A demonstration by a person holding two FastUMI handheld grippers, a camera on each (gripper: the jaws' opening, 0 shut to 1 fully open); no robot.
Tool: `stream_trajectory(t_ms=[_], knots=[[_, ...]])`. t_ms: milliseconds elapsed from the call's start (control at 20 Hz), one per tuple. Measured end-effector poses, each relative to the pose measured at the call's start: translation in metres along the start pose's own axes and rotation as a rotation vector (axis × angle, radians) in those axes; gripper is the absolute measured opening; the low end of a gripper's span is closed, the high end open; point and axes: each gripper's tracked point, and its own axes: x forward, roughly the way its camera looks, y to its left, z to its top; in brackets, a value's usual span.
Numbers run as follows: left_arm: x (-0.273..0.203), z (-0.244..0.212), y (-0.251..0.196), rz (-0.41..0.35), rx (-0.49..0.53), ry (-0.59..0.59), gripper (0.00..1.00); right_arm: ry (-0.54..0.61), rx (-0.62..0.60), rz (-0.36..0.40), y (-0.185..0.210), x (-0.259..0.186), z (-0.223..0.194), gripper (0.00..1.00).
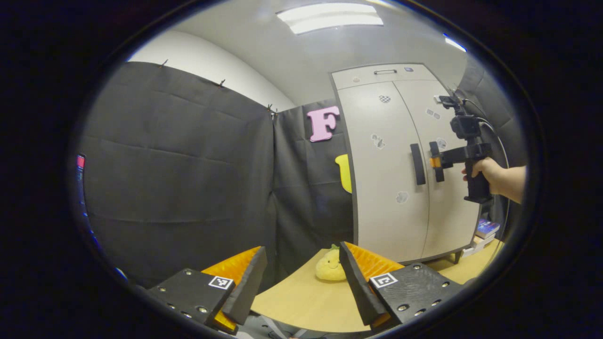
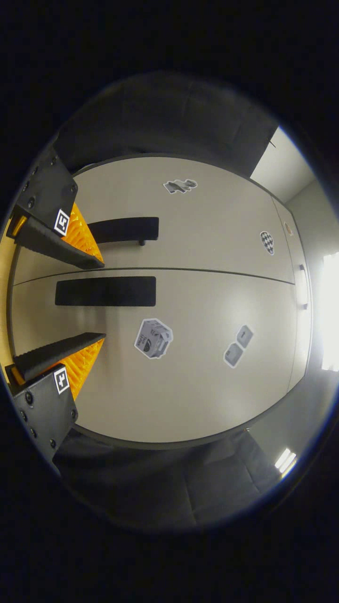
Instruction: Open the right door of the double-door shoe cabinet with the right hand, and open the left door with the left hand.
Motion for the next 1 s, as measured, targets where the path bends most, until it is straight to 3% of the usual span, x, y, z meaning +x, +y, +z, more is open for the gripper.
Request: stream_trajectory(t_ms=[150, 250, 350, 400, 450, 600, 650, 800, 850, 900, 1000], knots=[[0.002, -0.002, 0.006, 0.02, 0.001, 0.011, 0.9, 0.061, 0.045, 0.008, 0.003, 0.014, -0.012, 0.86], [0.003, -0.005, 0.01, 0.033, 0.009, 0.018, 0.9, 0.066, 0.05, -0.008, 0.001, 0.018, -0.013, 0.72], [0.001, -0.004, 0.016, 0.055, 0.015, 0.013, 0.9, 0.046, 0.033, -0.009, 0.006, 0.019, -0.007, 0.74], [0.001, -0.005, 0.017, 0.061, 0.009, 0.012, 0.89, 0.048, 0.02, -0.015, 0.007, 0.019, -0.008, 0.65], [0.002, -0.006, 0.017, 0.062, 0.002, 0.017, 0.9, 0.049, -0.001, -0.029, 0.007, 0.021, -0.009, 0.64], [0.003, -0.01, 0.02, 0.072, 0.002, 0.028, 0.9, 0.056, 0.021, -0.051, 0.007, 0.021, -0.009, 0.39], [0.003, -0.009, 0.019, 0.072, 0.001, 0.028, 0.9, 0.056, 0.042, -0.049, 0.008, 0.022, -0.009, 0.38], [0.001, -0.009, 0.018, 0.067, 0.009, 0.026, 0.9, 0.049, 0.041, -0.025, 0.006, 0.022, -0.009, 0.21], [0.001, -0.007, 0.018, 0.067, 0.013, 0.023, 0.9, 0.044, 0.047, -0.018, 0.007, 0.022, -0.007, 0.21], [-0.001, -0.005, 0.017, 0.064, 0.017, 0.02, 0.9, 0.062, 0.049, -0.009, 0.008, 0.02, -0.009, 0.13], [-0.002, -0.002, 0.019, 0.061, 0.022, 0.011, 0.89, 0.089, 0.052, 0.016, 0.008, 0.017, -0.009, 0.13]])
